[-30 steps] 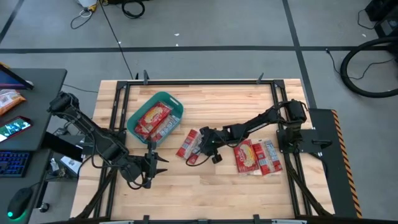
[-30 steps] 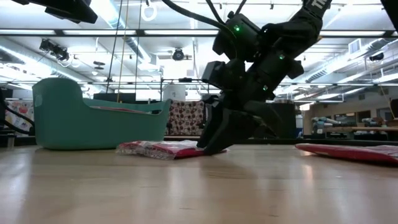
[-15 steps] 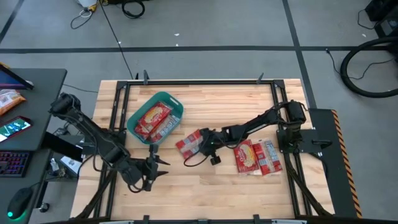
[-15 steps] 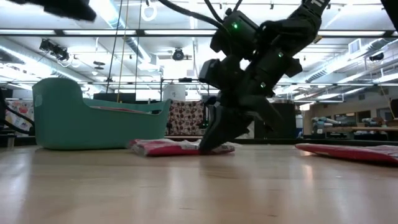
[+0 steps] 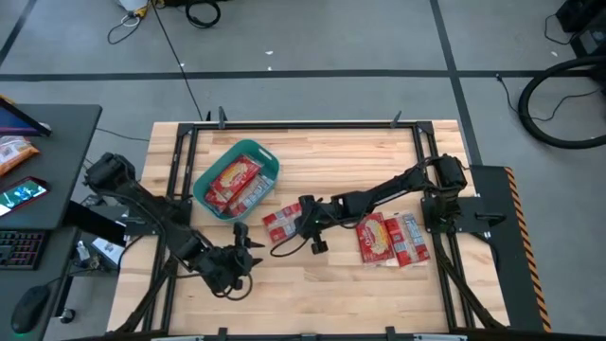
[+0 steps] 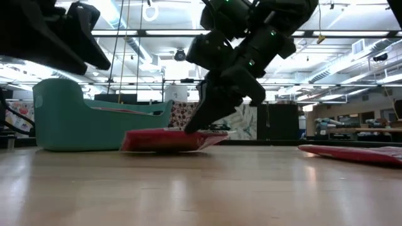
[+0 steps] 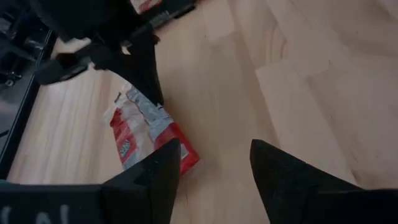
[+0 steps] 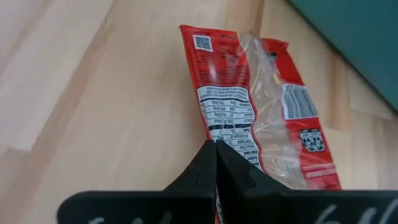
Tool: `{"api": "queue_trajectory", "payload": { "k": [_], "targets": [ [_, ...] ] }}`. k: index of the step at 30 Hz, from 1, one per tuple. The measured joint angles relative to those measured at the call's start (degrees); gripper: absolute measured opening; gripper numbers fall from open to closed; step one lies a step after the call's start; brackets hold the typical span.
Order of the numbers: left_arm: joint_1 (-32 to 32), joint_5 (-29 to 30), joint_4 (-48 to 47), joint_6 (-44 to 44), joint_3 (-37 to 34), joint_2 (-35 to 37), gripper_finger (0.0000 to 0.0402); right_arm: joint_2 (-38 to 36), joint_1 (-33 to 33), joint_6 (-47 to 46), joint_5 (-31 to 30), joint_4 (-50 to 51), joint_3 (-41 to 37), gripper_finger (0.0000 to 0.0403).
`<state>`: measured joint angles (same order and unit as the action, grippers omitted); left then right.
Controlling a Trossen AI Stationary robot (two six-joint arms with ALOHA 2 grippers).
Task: Sort popcorn bags into baskets
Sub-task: Put the left red popcorn bag into the green bin
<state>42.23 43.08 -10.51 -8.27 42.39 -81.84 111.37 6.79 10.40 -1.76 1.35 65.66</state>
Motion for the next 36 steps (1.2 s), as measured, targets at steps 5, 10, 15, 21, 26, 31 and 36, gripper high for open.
{"api": "queue_trajectory", "payload": {
  "k": [5, 10, 15, 21, 26, 31, 36],
  "targets": [
    [-1.01, 0.49, 1.79, -0.19, 0.00, -3.37, 0.0217, 0.00, 0.00, -3.63, -0.03, -0.01, 1.28, 0.0002],
    [-1.69, 1.99, 2.15, 0.04, 0.00, -6.45, 0.0237, -0.04, -0.24, -7.97, 3.27, -0.13, 1.69, 0.0002],
    [-2.53, 3.66, 3.48, 1.72, 0.00, -8.66, 0.0248, -0.07, -0.26, -11.30, 5.56, -0.34, 1.71, 0.0002],
    [-3.57, 3.63, 4.38, 2.11, -0.04, -11.23, 0.0248, -0.07, -0.39, -14.05, 6.46, -1.03, 1.71, 0.0001],
    [-4.42, 3.63, 4.57, 2.09, -0.02, -12.04, 0.0248, -0.13, -1.07, -16.30, 9.07, -2.29, 1.74, 0.0001],
    [-5.98, 3.81, 4.39, 1.49, -0.02, -12.33, 0.0244, -0.15, -1.44, -17.91, 10.44, -3.16, 1.74, 0.0001],
    [-7.52, 3.65, 3.83, 2.31, -0.02, -12.64, 0.0204, -0.15, -1.42, -18.52, 12.37, -4.19, 1.74, 0.0002]
  ]
}}
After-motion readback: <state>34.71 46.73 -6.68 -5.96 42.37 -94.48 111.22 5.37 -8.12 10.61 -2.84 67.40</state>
